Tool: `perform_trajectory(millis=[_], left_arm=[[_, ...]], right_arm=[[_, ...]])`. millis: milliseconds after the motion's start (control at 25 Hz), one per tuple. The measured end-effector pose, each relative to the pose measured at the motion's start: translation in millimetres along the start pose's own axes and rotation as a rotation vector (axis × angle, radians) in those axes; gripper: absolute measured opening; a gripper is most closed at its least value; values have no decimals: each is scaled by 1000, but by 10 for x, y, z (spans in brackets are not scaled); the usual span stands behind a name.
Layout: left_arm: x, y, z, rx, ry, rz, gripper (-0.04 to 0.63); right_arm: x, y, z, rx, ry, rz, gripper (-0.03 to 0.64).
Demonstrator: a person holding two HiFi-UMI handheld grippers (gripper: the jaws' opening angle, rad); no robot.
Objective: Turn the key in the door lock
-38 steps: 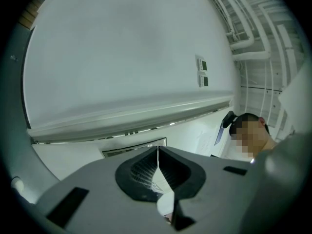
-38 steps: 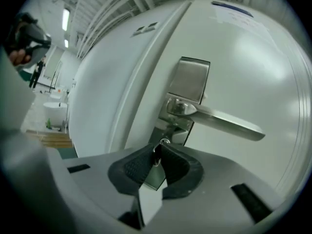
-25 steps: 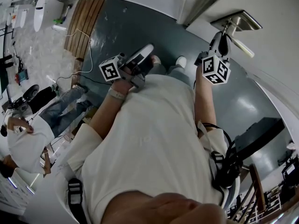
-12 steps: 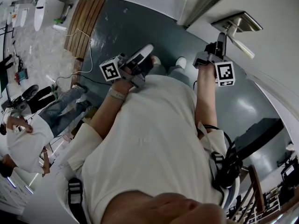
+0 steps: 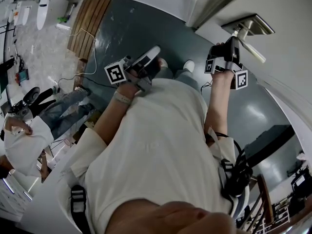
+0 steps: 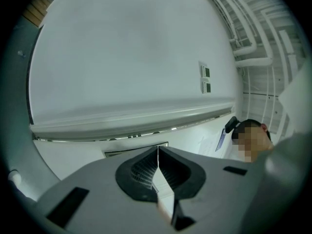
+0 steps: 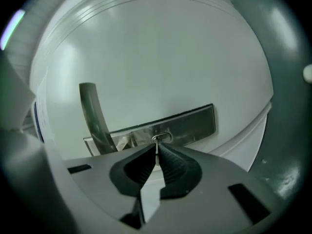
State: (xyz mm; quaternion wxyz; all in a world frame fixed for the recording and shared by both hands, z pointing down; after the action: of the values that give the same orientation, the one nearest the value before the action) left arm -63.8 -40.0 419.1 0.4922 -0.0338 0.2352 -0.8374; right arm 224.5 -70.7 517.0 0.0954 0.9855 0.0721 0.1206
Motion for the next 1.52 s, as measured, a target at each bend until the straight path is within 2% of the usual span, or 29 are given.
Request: perform_trajectory(millis=[200,360,520,680,760,840,960,1120,1240,1360,1440,1520], left_arm=[[-18,-21,27,5,-12,-2,9],[-38,-21,33,8,-17,-4,9],[-28,-18,38,13,-19,-9,9],[-4,5,71,14,-29,-13,9],[-31,-7,83,13,-35,-11,9],[-53,-13,104,13,-41,-9,9],[-56,-6,122,15,-46,-10,9],[-54,-17,118,17,-47,-18,9],[-39,-25,107,18,-47,-25,9],[-18,-55,86,18,-46,-40,9],[-5,-84,73,18,-50,-54,9],[0,-94,64,16,-52,-64,9]], right_arm=[[10,34,-91,81,174,42,40],[5,61,-107,115,203,66,40],[-14,86,-97,116,113,93,41],[-53,33,-33,70,-100,119,41],[-74,-61,-21,40,-265,126,41],[-78,-146,-15,1,-489,114,41],[-126,-237,115,-9,-975,45,43],[-296,-306,237,-30,-1717,-92,60],[-403,-260,247,-55,-2148,-157,75],[-412,-222,157,-111,-2441,-173,104],[-394,-182,70,-164,-2569,-161,109],[-366,-125,14,-210,-2651,-158,110]])
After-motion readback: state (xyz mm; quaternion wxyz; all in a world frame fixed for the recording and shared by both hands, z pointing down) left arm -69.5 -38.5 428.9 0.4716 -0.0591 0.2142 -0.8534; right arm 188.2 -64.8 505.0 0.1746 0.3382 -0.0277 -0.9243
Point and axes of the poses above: the fingertips, and each gripper's own axes: y forward along the fingers, z to its left, x out of its top, the point moved 1 cm from there along -y, backward along the fingers, and after that the axes turned 13 degrees about -x, right-handed, at the moved point
